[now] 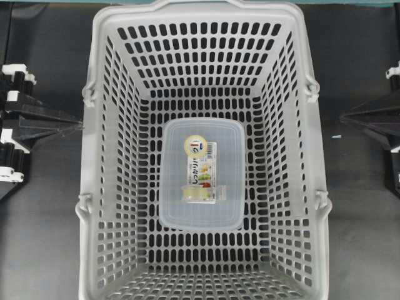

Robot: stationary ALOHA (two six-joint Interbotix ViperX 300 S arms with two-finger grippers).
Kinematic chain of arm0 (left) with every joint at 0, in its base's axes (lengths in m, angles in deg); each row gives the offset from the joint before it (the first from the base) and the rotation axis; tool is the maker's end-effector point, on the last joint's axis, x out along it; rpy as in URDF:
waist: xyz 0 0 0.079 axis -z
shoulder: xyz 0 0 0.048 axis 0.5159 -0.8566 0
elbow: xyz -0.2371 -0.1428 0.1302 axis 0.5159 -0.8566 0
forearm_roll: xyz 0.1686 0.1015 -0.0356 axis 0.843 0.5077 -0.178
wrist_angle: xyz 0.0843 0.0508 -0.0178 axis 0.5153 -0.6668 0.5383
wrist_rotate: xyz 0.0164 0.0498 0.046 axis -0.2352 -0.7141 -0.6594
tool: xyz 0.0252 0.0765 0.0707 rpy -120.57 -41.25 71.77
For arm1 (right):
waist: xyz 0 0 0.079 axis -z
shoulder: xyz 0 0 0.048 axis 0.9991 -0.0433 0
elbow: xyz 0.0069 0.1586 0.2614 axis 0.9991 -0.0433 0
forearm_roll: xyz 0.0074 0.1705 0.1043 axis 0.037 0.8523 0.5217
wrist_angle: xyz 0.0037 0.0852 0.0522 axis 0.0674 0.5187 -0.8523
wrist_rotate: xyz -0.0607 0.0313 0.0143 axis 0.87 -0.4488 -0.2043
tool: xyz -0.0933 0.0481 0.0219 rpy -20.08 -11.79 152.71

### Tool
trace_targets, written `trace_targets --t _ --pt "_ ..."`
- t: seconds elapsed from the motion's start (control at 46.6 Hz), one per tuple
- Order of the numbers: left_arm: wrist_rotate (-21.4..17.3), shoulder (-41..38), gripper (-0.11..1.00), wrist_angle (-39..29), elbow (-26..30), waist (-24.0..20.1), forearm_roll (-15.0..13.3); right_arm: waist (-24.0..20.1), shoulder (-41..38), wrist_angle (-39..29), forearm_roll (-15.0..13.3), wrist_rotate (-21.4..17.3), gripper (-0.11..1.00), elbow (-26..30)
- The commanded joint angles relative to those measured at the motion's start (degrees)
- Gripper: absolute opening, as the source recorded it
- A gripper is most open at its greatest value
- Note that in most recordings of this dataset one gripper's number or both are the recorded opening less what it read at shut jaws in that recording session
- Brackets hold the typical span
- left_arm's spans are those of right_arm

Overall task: Pick up the tape dispenser from the shopping basket with the left arm.
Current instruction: 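Move the left gripper over the clear tape dispenser in the basket, then lower the open left gripper around the tape dispenser and close it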

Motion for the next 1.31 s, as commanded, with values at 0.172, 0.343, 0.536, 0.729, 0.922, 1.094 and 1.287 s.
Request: trace_targets --t 0.172,0.343,0.536,0.729,0.922,1.094,1.287 --pt "2.6 -9.5 0.0 -14.9 14.0 0.7 2.4 0.4 -0.1 -5.2 1.4 -2.5 0.0 1.1" --pt "2.4 -17.6 0.0 -25.6 23.0 2.5 2.4 0.4 -0.1 -11.9 1.3 -3.5 0.0 2.3" --pt "2.4 -27.2 0.0 -37.6 32.2 4.8 2.4 0.5 0.1 -15.6 1.3 -3.3 0.0 2.6" --pt "2.7 -34.6 0.0 -45.3 39.1 5.5 2.4 0.4 0.3 -15.9 1.3 -3.3 0.26 2.6" --pt "2.9 -40.2 0.0 -51.9 44.7 5.4 2.4 0.3 0.7 -16.0 1.2 -3.3 0.76 2.5" --pt "4.8 -45.4 0.22 -57.9 49.1 5.4 2.4 0.3 1.4 -16.1 1.1 -3.3 0.77 2.4" --pt "10.3 -50.6 0.79 -59.0 51.8 6.2 2.4 0.3 2.9 -16.1 1.2 -3.3 0.76 2.0"
